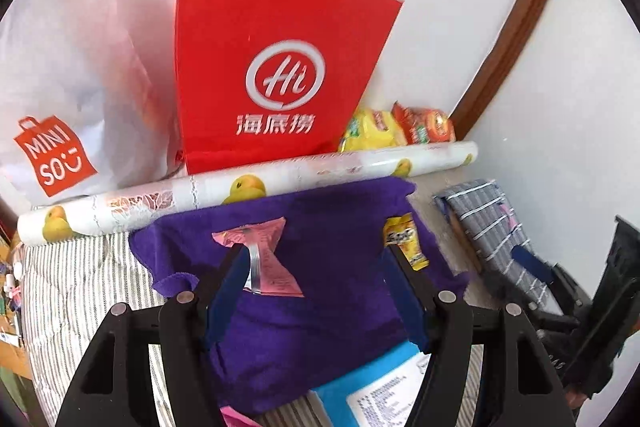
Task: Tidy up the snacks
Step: 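Withdraw both tools from the towel back toward the snack pile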
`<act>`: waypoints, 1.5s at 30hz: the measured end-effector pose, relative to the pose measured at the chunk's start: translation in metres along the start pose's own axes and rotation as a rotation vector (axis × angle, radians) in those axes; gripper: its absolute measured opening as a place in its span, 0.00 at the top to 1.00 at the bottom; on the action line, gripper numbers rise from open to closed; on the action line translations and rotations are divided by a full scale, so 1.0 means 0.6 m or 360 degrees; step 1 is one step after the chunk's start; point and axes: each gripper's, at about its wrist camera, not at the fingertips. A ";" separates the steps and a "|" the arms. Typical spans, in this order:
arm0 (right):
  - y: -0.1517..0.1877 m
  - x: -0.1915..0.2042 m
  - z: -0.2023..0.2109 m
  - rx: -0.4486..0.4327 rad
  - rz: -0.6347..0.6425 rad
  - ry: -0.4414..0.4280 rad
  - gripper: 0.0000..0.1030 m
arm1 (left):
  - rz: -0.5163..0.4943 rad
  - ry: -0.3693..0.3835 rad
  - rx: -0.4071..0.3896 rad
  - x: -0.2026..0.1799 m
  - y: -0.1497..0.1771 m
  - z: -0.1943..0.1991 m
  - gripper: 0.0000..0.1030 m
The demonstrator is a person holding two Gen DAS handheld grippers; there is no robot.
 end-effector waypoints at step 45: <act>0.262 0.119 0.136 0.0277 0.0297 -0.0211 0.56 | 0.0200 -0.0204 0.0097 0.029 0.313 0.178 0.36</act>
Point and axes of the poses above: each gripper's, at about its wrist camera, not at the fingertips, and z roughly against the way its jaws point, x to its left, y to its underside, and after that the axes turned 3 degrees about y, right-handed
